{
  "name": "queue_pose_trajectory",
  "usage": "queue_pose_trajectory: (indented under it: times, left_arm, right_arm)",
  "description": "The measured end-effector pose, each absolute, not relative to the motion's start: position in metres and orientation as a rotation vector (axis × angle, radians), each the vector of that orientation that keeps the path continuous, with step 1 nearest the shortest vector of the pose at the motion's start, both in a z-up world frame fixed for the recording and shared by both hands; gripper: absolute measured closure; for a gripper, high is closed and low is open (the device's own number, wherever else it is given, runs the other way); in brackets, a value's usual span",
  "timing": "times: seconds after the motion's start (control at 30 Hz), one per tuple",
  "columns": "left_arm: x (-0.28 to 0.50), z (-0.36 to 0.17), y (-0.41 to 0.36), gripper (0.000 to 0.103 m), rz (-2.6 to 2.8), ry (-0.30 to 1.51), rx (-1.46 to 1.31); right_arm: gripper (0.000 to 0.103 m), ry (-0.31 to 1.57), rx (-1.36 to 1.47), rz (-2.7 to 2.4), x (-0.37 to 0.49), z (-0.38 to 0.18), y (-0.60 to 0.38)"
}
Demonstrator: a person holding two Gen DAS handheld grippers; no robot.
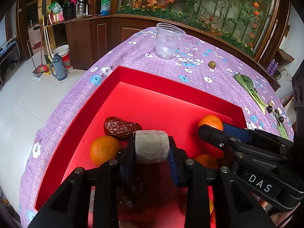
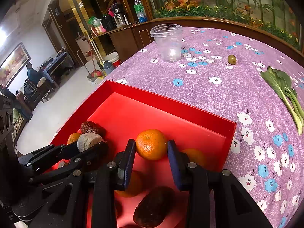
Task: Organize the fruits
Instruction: 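Lower the beige cake with the left tool while the right tool lowers the orange into the tray, then open both tools to release the cake and orange in the tray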
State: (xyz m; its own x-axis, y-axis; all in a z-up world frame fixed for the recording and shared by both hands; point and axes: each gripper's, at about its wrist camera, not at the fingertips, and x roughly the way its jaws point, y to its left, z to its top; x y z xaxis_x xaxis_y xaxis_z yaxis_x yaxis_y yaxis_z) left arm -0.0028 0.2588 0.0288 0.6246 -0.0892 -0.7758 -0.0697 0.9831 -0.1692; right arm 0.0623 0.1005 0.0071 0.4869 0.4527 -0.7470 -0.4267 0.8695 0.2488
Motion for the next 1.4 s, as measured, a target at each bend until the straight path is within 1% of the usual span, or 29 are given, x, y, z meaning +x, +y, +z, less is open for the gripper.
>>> queue_pose_trajectory:
  times: [0.17,0.27,0.33,0.4,0.43,0.5,0.57,0.67,0.73,0.8,0.93,1.07,1.3,1.4]
  left_arm:
    - [-0.005,0.029,0.26,0.071,-0.005,0.895,-0.189]
    - [-0.006,0.03,0.261,0.069,0.0,0.894,-0.19]
    - [-0.009,0.031,0.263,0.065,0.007,0.891,-0.192]
    - [-0.011,0.033,0.265,0.055,0.012,0.886,-0.197]
    - [-0.014,0.036,0.267,0.052,0.009,0.879,-0.203]
    - [-0.017,0.04,0.267,0.043,0.007,0.871,-0.204]
    - [-0.022,0.046,0.268,0.04,0.009,0.857,-0.2]
    - [-0.028,0.054,0.268,0.038,0.009,0.849,-0.21]
    - [-0.033,0.057,0.27,0.036,0.012,0.846,-0.224]
    - [-0.04,0.062,0.273,0.031,0.022,0.841,-0.239]
    - [-0.056,0.072,0.273,0.028,0.02,0.813,-0.259]
    - [-0.073,0.077,0.272,0.025,0.017,0.798,-0.271]
    - [-0.101,0.072,0.265,0.025,0.024,0.808,-0.284]
    - [-0.112,0.071,0.26,0.025,0.024,0.807,-0.285]
  right_arm:
    - [0.064,0.916,0.025,0.531,0.061,0.008,0.101]
    - [0.064,0.91,0.018,0.525,0.06,0.009,0.101]
    - [0.064,0.908,0.018,0.522,0.058,0.01,0.1]
    - [0.064,0.908,0.023,0.52,0.058,0.011,0.099]
    - [0.064,0.91,0.028,0.519,0.058,0.012,0.098]
    - [0.064,0.914,0.036,0.513,0.058,0.013,0.095]
    - [0.064,0.916,0.043,0.512,0.057,0.014,0.094]
    - [0.062,0.909,0.053,0.514,0.053,0.019,0.091]
    - [0.057,0.9,0.053,0.515,0.05,0.024,0.09]
    - [0.054,0.89,0.052,0.515,0.046,0.029,0.089]
    - [0.046,0.866,0.05,0.522,0.032,0.039,0.087]
    - [0.044,0.848,0.041,0.535,0.015,0.045,0.084]
    - [0.043,0.842,0.037,0.547,-0.021,0.043,0.075]
    - [0.041,0.851,0.047,0.552,-0.033,0.037,0.068]
